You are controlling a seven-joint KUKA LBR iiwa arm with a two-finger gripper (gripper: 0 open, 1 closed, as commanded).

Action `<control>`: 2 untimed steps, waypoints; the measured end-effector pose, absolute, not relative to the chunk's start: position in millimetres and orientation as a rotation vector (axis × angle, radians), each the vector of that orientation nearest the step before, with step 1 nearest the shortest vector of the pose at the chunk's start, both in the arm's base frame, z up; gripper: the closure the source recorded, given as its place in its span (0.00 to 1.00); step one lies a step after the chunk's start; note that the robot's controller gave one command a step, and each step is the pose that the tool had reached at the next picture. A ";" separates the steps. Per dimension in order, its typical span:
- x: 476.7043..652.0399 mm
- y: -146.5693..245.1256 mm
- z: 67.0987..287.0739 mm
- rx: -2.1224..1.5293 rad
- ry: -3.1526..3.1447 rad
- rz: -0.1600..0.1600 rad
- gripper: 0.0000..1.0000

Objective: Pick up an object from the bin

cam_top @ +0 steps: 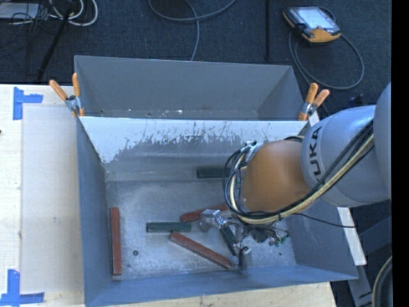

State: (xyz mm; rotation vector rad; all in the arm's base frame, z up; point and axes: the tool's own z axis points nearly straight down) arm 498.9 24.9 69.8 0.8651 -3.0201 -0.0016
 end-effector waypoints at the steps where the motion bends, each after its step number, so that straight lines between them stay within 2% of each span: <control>1: 498.8 24.9 69.8 0.866 -3.020 -0.001 0.00; 2: 493.1 34.4 80.1 0.736 -3.052 0.000 0.00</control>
Offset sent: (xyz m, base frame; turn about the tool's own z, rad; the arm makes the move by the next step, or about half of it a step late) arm -0.0107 0.0247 0.0248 0.1671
